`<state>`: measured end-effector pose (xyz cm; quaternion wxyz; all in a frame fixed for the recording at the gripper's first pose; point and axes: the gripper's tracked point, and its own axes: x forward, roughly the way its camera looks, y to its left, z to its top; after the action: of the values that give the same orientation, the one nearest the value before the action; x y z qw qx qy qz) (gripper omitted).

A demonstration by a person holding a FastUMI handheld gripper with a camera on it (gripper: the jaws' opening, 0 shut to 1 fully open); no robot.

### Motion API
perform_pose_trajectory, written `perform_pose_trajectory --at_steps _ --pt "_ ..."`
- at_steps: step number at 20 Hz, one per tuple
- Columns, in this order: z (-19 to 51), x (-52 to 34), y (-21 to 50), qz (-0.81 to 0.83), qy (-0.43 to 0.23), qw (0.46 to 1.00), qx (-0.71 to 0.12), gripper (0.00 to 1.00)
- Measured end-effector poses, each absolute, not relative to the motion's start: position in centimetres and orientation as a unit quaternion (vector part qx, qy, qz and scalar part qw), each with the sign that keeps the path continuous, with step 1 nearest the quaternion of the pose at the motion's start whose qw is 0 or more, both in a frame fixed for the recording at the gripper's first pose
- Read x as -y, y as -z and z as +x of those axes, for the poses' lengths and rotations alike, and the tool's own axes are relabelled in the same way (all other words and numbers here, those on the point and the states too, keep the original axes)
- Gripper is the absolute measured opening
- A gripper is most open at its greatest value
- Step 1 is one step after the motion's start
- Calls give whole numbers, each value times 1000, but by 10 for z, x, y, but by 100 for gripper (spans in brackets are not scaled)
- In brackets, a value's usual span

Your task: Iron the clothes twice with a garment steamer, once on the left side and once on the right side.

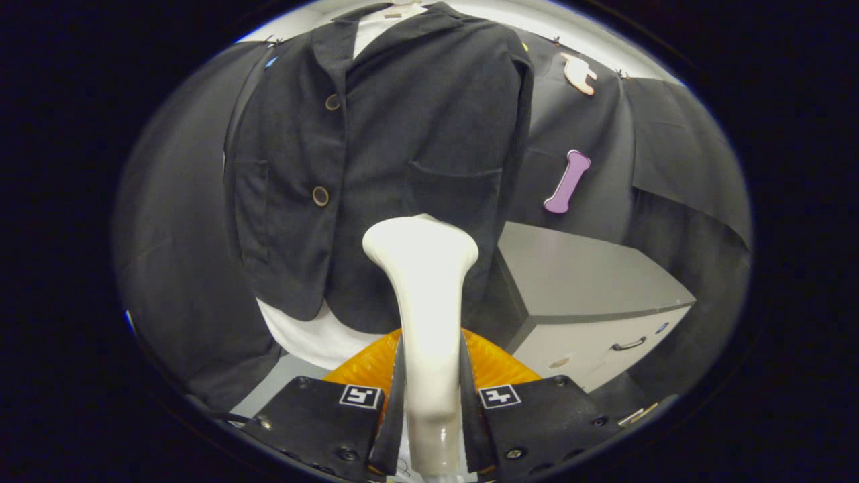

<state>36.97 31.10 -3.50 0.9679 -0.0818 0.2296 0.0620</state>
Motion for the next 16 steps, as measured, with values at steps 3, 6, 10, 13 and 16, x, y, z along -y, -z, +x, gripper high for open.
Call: perform_pose_trajectory --at_steps 3,6,10,13,16 --pt "366 -311 54 -86 -63 964 -245 40" --pt "367 -310 63 -87 -63 961 -256 40" --pt "358 -307 92 -94 -65 954 -277 40" --pt "350 -308 108 -91 -70 948 -298 40" --pt "349 -306 104 -92 -71 948 -296 40"
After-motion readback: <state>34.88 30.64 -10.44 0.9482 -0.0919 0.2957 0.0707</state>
